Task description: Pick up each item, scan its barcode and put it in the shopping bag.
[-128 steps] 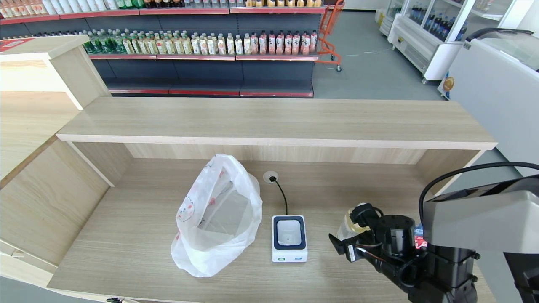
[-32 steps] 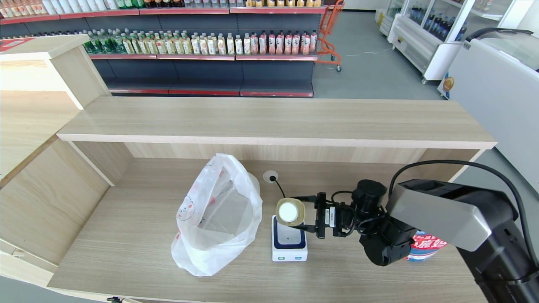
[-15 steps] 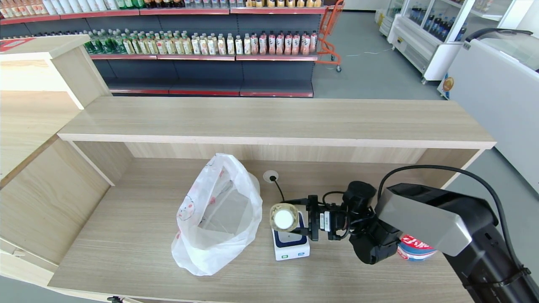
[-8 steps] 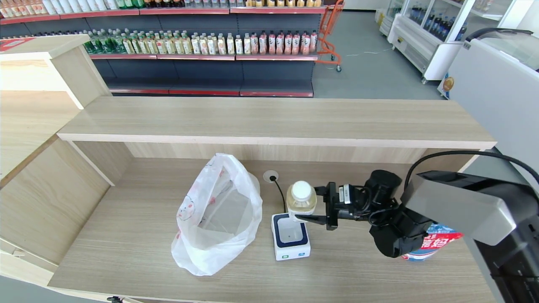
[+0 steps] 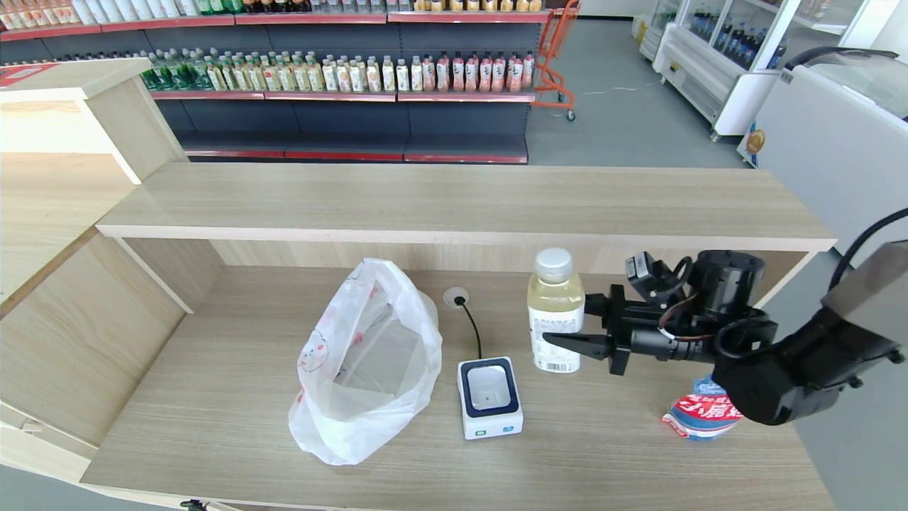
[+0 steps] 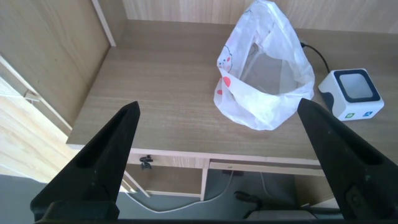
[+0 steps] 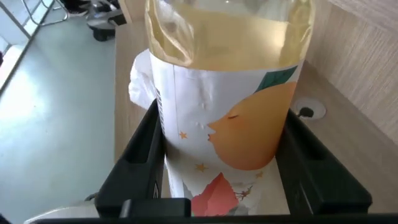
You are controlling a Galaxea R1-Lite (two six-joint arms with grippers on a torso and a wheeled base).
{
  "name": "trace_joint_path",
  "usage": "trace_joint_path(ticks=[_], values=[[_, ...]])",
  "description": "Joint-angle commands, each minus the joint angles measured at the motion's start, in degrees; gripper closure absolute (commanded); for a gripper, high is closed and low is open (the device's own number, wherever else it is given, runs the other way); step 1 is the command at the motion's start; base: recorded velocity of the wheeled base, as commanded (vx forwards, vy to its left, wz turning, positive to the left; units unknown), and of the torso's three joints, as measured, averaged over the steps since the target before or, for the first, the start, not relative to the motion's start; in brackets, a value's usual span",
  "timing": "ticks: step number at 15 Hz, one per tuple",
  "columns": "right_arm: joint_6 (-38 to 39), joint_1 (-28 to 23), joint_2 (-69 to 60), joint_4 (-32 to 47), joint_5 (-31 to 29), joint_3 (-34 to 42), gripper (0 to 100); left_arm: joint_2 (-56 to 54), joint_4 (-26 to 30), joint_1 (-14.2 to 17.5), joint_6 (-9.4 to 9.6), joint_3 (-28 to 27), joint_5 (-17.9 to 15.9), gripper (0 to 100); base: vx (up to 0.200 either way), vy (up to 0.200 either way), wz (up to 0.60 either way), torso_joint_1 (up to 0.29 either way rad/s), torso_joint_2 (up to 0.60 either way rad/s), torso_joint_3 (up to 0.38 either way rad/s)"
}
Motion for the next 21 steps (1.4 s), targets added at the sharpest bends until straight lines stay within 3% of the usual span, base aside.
trace_joint_path(ticks=[1,5,13,17,21], values=[[4.2,-4.9,-17.8,14.4,-0.7,8.7,100,0.0,0.0,0.0,-0.04,0.0,0.0,0,0.000,0.000,0.00,0.000,0.00,0.000],[18.3,-7.6,-27.3,13.0,-1.0,15.4,100,0.0,0.0,0.0,-0.04,0.0,0.0,0,0.000,0.000,0.00,0.000,0.00,0.000],[19.4,-7.3,-33.7,13.5,-12.2,19.5,100,0.0,0.0,0.0,0.05,0.0,0.0,0,0.000,0.000,0.00,0.000,0.00,0.000],[25.4,-7.3,-35.2,13.5,-16.0,19.5,100,0.0,0.0,0.0,-0.04,0.0,0.0,0,0.000,0.000,0.00,0.000,0.00,0.000],[28.7,-7.3,-36.2,13.5,-16.6,18.9,100,0.0,0.0,0.0,-0.13,0.0,0.1,0,0.000,0.200,0.00,0.002,0.00,0.005]])
